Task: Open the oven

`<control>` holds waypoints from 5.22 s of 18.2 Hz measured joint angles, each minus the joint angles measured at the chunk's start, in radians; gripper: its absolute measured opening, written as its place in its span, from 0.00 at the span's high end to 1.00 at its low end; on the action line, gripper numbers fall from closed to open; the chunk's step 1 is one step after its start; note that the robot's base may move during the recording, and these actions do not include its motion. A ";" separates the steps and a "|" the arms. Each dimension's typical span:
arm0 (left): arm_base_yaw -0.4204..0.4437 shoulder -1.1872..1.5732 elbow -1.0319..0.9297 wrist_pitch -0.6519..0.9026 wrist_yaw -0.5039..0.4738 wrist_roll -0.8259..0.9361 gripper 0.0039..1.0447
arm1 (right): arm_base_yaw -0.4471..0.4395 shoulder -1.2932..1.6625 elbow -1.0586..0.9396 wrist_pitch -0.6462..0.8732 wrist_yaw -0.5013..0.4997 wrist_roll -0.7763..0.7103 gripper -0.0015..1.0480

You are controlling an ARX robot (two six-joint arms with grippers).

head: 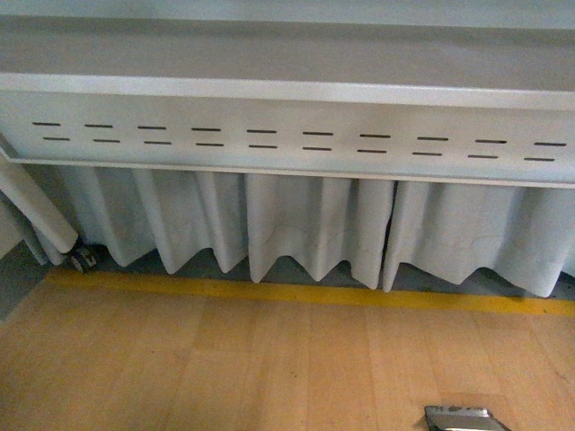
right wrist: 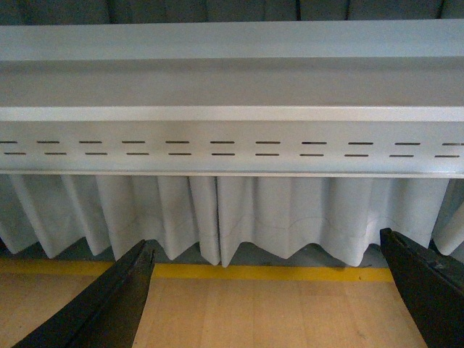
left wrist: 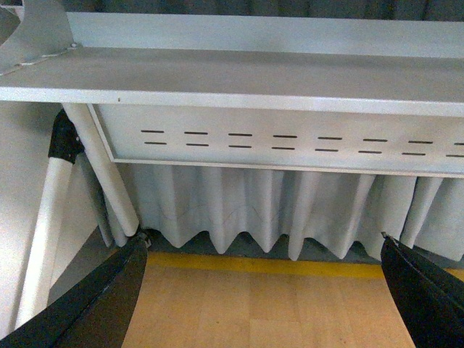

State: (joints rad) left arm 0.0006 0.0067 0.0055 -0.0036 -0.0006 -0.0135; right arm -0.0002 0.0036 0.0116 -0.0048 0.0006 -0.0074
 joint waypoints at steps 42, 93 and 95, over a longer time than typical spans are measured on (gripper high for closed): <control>0.000 0.000 0.000 0.000 0.000 0.003 0.06 | 0.000 0.000 0.000 0.000 0.000 0.000 0.06; 0.000 0.000 0.000 0.000 0.000 0.003 0.06 | 0.000 0.000 0.000 0.000 0.000 0.000 0.06; 0.000 0.000 0.000 0.000 0.000 0.003 0.06 | 0.000 0.000 0.000 0.000 0.000 0.000 0.06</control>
State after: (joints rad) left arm 0.0006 0.0067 0.0055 -0.0040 -0.0006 -0.0101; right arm -0.0002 0.0036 0.0116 -0.0044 0.0002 -0.0074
